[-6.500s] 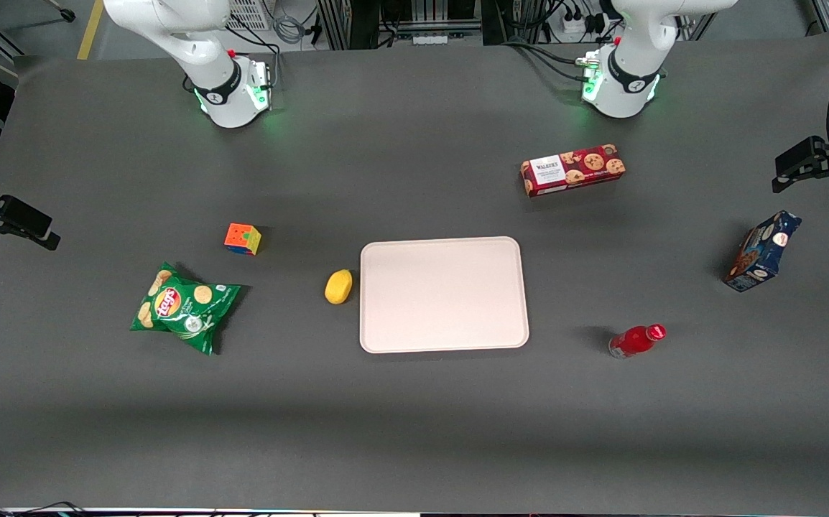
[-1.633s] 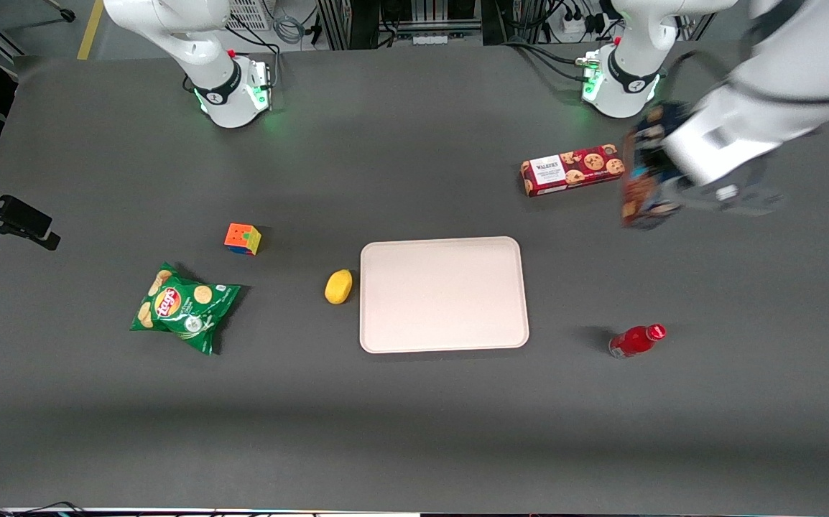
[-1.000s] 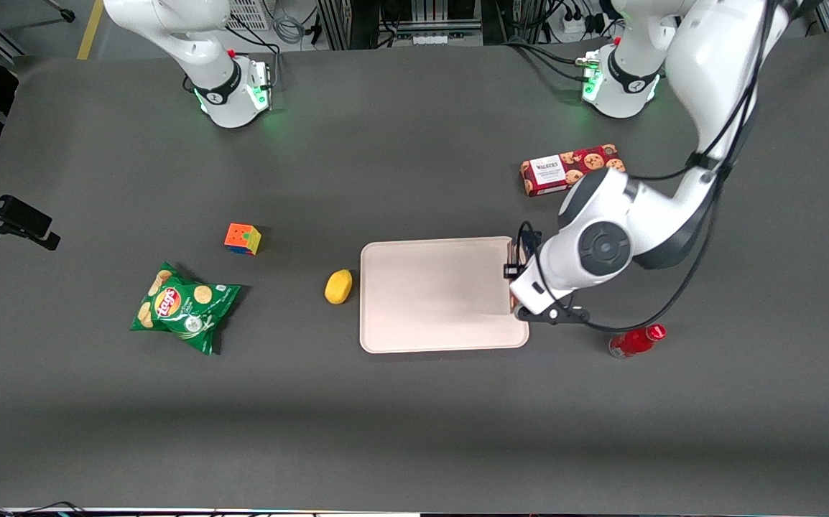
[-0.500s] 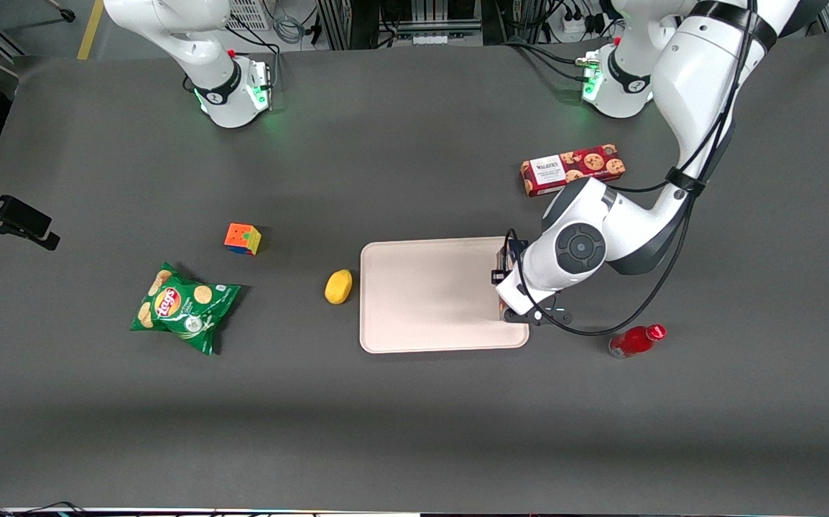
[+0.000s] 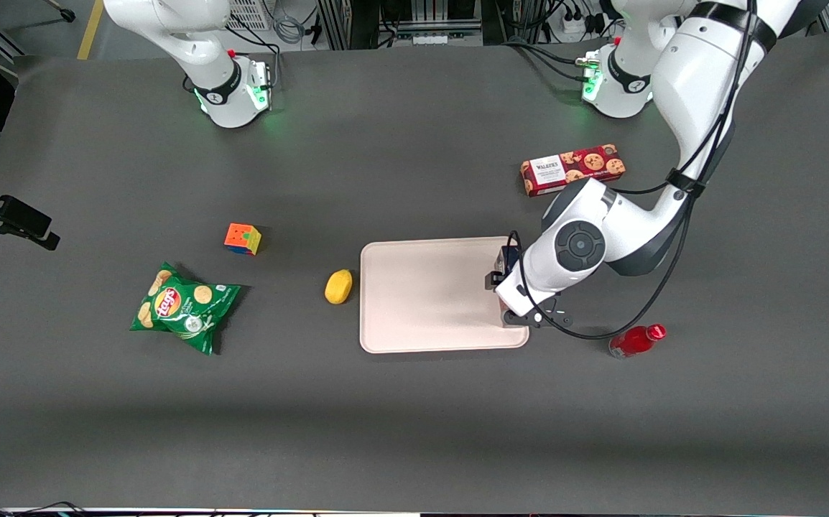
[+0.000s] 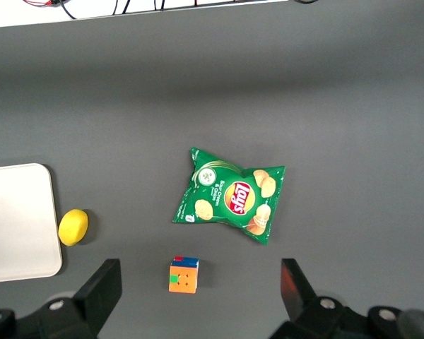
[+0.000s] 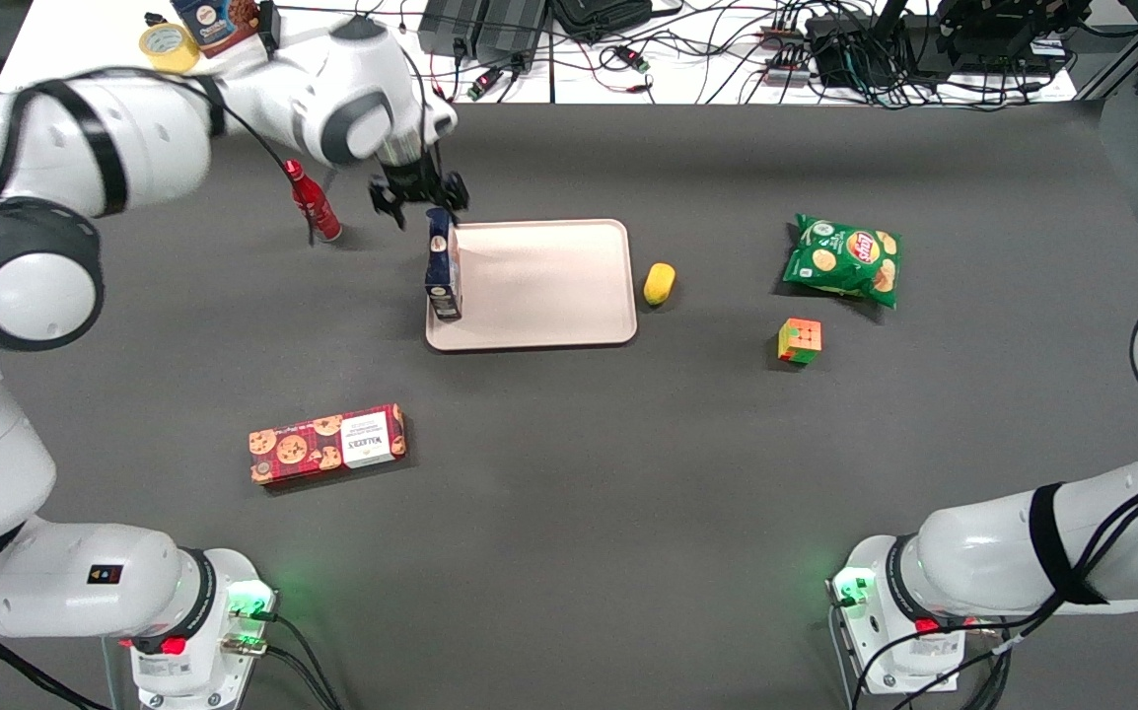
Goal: Place cookie box on tray
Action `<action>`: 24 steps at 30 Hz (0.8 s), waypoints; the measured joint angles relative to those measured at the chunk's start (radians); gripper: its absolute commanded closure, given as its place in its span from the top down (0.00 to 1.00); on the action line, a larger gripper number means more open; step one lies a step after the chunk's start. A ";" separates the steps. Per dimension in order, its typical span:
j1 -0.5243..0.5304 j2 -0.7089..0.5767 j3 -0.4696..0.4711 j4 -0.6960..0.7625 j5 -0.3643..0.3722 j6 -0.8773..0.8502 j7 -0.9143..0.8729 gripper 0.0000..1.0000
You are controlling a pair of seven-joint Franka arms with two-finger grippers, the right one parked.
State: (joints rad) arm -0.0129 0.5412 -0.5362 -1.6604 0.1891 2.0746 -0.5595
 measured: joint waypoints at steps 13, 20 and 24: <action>0.023 -0.290 0.115 0.314 0.002 -0.677 0.189 1.00; 0.030 -0.403 0.332 0.398 -0.022 -0.879 0.542 1.00; 0.037 -0.473 0.450 0.341 -0.055 -0.870 0.726 1.00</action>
State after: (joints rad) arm 0.0238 0.0682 -0.0857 -1.3198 0.1342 1.2046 0.1663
